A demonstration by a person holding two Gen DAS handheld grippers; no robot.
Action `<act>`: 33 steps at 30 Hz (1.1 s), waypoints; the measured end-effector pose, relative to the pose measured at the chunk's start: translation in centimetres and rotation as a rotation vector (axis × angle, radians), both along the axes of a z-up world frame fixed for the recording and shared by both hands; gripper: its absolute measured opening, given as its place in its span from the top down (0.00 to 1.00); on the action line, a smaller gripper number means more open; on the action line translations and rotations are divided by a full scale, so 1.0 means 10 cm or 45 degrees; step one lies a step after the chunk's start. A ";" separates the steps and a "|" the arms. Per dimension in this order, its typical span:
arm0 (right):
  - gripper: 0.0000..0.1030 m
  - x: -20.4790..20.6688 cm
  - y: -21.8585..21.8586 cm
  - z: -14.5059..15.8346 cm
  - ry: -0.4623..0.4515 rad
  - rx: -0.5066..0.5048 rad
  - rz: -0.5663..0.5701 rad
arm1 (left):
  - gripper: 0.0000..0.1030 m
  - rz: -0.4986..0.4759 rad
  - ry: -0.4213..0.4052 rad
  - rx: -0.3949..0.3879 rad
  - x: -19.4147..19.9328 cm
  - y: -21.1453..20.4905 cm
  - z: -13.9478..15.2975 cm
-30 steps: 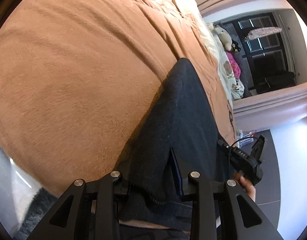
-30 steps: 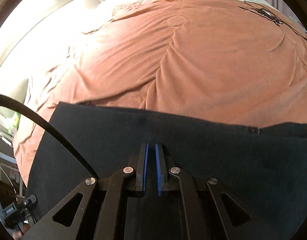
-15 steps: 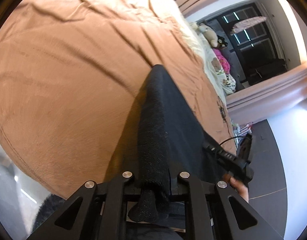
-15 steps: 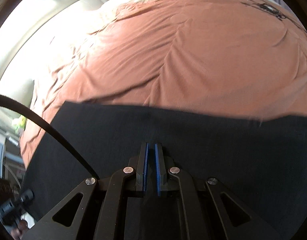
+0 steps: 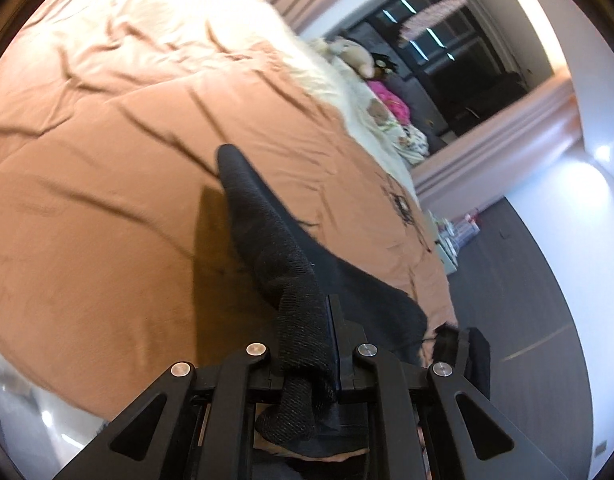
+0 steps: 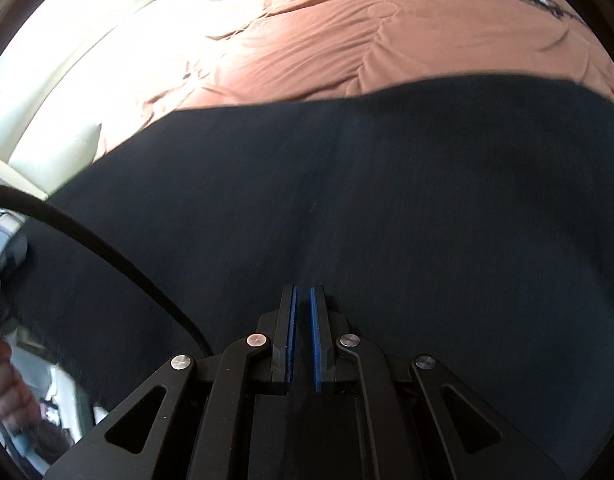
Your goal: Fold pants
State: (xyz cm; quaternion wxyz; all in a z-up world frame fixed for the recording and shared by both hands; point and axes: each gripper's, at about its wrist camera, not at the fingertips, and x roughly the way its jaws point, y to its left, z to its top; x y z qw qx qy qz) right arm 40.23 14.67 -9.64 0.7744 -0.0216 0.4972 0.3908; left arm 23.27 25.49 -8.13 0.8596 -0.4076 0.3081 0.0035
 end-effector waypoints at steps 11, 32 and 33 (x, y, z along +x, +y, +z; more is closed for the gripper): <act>0.59 -0.29 -0.91 0.49 -0.078 0.242 -0.087 | 0.86 -0.193 -0.094 0.081 0.36 -0.48 0.44; 0.38 -0.50 -2.73 0.73 -0.182 0.452 -0.419 | 0.86 -0.567 -0.127 0.183 1.09 -1.86 0.67; 0.38 -0.50 -2.80 0.71 -0.177 0.457 -0.434 | 0.86 -0.584 -0.121 0.183 1.13 -1.93 0.65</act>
